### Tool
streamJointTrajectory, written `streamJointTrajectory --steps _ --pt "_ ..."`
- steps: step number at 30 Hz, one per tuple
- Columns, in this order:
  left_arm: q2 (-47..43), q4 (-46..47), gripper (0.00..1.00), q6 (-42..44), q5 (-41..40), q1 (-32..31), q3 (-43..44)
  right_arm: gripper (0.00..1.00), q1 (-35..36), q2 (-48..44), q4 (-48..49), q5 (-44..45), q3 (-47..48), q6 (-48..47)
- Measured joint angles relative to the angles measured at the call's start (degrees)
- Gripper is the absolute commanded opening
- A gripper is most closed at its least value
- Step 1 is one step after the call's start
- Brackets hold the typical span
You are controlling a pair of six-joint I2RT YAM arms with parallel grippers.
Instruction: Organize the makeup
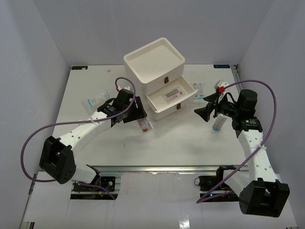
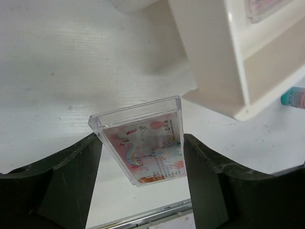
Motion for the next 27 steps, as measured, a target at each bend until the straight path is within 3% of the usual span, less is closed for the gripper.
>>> streamJointTrajectory --steps 5,12,20,27 --pt "-2.6 1.4 0.00 8.4 1.6 -1.1 1.8 0.90 -0.3 0.0 0.0 0.0 -0.1 0.1" --pt "-0.9 1.5 0.00 19.3 2.5 -4.5 12.1 0.90 -0.3 0.0 0.0 0.0 -0.2 0.1" --pt "12.5 0.8 0.00 33.3 -3.5 -10.8 34.3 0.90 -1.4 0.0 0.1 0.0 -0.2 0.1" --pt "24.5 0.2 0.00 43.9 -14.1 -14.5 45.5 0.90 -2.1 0.0 0.1 0.0 -0.2 0.1"
